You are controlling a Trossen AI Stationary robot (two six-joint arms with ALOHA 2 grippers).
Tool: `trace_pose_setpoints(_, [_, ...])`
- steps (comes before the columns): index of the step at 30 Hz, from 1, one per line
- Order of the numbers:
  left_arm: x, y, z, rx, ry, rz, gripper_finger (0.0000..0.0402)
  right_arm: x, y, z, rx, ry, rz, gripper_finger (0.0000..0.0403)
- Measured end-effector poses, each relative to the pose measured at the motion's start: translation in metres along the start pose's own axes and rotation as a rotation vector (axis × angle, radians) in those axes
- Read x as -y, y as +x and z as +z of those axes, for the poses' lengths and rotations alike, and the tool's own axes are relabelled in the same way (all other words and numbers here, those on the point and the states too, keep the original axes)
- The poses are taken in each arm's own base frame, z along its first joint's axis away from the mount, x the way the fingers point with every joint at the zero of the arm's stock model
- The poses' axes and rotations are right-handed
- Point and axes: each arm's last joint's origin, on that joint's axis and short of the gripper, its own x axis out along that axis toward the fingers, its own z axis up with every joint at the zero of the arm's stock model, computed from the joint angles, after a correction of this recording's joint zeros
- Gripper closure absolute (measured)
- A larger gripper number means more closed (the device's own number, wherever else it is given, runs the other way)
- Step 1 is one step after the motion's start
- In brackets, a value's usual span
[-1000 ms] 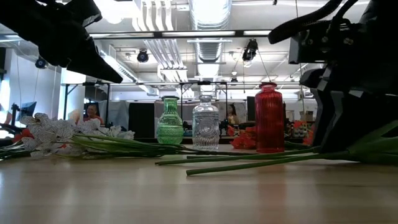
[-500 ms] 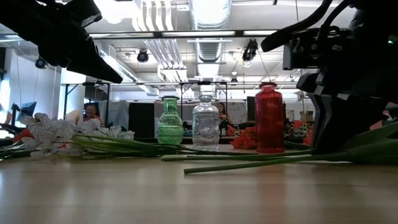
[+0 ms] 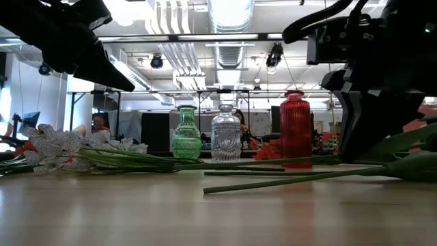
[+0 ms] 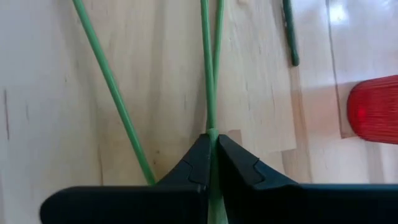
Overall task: Sort flowers into vase by color
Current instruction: Put the center black tulip into the green vase
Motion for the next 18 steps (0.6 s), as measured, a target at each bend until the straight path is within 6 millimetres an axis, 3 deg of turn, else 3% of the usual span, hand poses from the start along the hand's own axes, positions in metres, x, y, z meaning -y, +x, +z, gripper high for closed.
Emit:
trace_pose_setpoints(10, [0.000,0.000,0.000,0.000,0.000,0.002,0.0074,0.001,-0.004,0.001,-0.009,-0.028,-0.008,0.0390])
trace_pose_setpoints(18, [0.000,0.000,0.000,0.000,-0.005,0.002,0.0074,0.005,-0.024,0.013,-0.061,-0.063,-0.041,0.0390])
